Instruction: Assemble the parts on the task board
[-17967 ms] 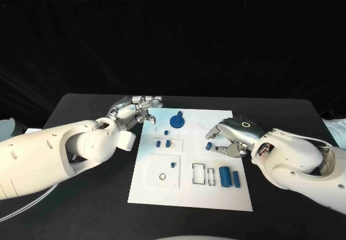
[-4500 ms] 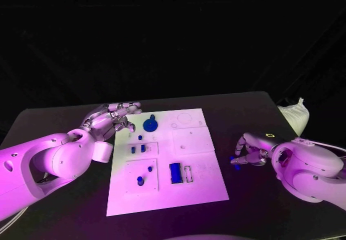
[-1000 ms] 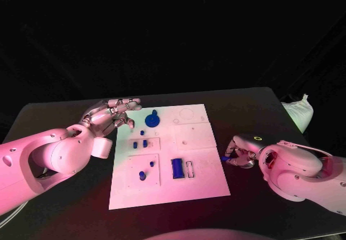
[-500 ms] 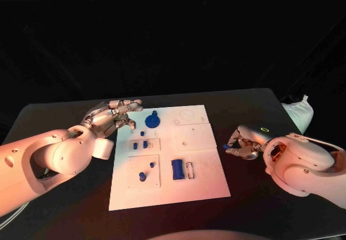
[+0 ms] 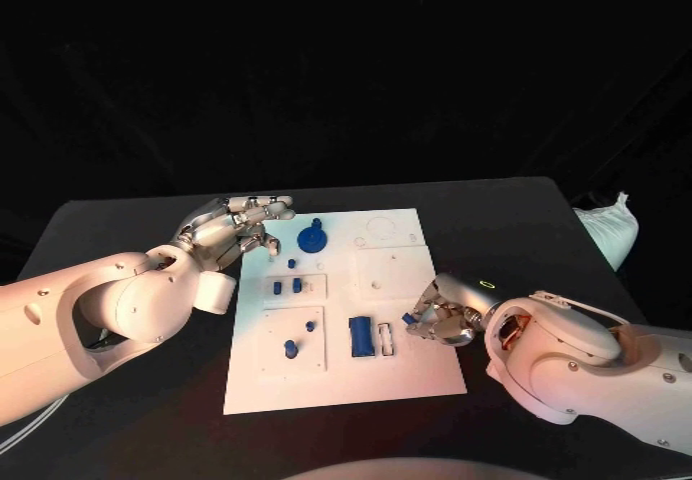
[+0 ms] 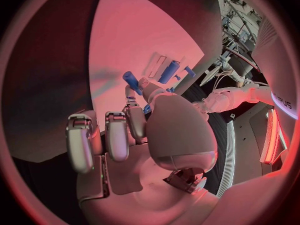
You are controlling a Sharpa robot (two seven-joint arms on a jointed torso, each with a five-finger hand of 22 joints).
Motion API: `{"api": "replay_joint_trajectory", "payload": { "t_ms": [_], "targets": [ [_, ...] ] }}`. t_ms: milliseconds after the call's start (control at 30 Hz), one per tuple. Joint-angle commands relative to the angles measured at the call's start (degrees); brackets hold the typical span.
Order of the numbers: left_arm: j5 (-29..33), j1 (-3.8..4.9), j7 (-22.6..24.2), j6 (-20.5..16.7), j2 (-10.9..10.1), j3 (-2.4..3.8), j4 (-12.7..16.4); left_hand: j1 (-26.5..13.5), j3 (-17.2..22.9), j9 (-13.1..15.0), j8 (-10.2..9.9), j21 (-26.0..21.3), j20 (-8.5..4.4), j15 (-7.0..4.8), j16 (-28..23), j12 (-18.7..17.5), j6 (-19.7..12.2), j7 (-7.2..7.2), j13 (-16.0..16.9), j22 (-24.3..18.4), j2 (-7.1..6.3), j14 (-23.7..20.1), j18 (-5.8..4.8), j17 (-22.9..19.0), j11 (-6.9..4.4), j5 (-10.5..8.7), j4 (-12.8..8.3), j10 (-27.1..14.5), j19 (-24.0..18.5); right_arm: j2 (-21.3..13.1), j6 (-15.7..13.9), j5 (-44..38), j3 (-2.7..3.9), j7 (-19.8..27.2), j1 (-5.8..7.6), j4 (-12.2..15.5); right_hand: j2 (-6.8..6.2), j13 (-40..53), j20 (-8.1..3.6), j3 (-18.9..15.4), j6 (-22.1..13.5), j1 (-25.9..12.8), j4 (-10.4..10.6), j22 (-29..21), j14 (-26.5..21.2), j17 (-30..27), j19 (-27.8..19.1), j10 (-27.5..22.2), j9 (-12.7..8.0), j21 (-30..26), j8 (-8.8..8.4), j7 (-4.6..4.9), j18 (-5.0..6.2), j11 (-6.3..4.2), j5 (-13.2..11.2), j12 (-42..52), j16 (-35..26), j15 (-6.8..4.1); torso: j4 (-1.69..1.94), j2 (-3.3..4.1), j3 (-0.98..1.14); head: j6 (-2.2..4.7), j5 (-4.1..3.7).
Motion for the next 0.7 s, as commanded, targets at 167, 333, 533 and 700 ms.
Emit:
{"api": "replay_joint_trajectory", "payload": {
  "t_ms": [167, 333, 533, 700],
  "targets": [
    [-0.32, 0.00, 0.31, 1.05, -0.10, 0.03, 0.25, -0.01, -0.16, 0.04, 0.23, -0.38, 0.57, 0.11, 0.02, 0.25, -0.31, 0.07, 0.10, -0.09, 0.61, -0.37, 1.10, -0.06, -0.13, -0.11, -0.11, -0.40, -0.01, 3.54, -4.22, 3.88, -0.01, -2.29, -1.34, -0.91, -0.44, 6.66, -0.47, -0.49, 0.80, -0.97, 0.60, 15.08, 4.22, 7.06, 6.00, 1.69, -0.14, 0.13, 0.19, -0.27, -0.39, -0.33, 0.75, 0.56, 0.10, -0.21, -0.09, 0.09, 0.11, -0.27, 0.97],
    [-0.32, 0.00, 0.29, 1.13, -0.10, 0.03, 0.26, -0.01, -0.16, 0.04, 0.23, -0.38, 0.57, 0.11, 0.02, 0.25, -0.31, 0.07, 0.10, -0.09, 0.61, -0.37, 1.10, -0.06, -0.13, -0.11, -0.11, -0.40, -0.01, 5.15, -4.95, 3.78, 0.00, -3.39, -1.64, -1.47, -0.76, 6.81, -0.54, -1.43, 1.29, -2.05, 1.39, 15.08, 4.25, 7.16, 6.00, 1.80, -0.04, 0.13, 0.32, -0.47, -0.39, -0.49, 3.42, 0.71, 0.16, -0.33, 0.06, 0.05, 0.16, -0.44, 0.96],
    [-0.32, 0.00, 0.27, 1.14, -0.21, 0.03, 0.25, -0.01, -0.16, 0.04, 0.23, -0.38, 0.57, 0.11, 0.02, 0.25, -0.31, 0.07, 0.10, -0.09, 0.61, -0.37, 1.10, -0.06, -0.13, -0.11, -0.11, -0.40, -0.01, 5.60, -4.36, 3.10, 0.03, -4.53, -1.73, -2.04, -0.83, 6.99, -0.68, -2.96, 2.08, -3.66, 2.69, 15.08, 4.31, 7.41, 6.00, 1.97, 0.22, 0.13, 0.72, -0.77, -0.39, -0.74, 6.62, 0.90, 0.31, -0.52, 0.04, 0.05, 0.17, -0.48, 1.06],
    [-0.32, 0.00, 0.23, 1.17, -0.27, 0.03, 0.26, -0.01, -0.16, 0.04, 0.23, -0.38, 0.57, 0.11, 0.02, 0.25, -0.31, 0.07, 0.10, -0.09, 0.61, -0.37, 1.10, -0.06, -0.13, -0.11, -0.11, -0.40, -0.01, 5.91, -2.38, 2.85, 0.05, -5.02, -1.75, -2.06, -0.84, 6.98, -0.81, -3.79, 2.72, -4.45, 3.31, 15.08, 4.33, 7.52, 6.00, 2.01, 0.49, 0.13, 1.17, -1.05, -0.39, -0.95, 7.23, 0.77, 0.38, -0.69, -0.07, 0.09, 0.19, -0.53, 1.20]
  ]
}}
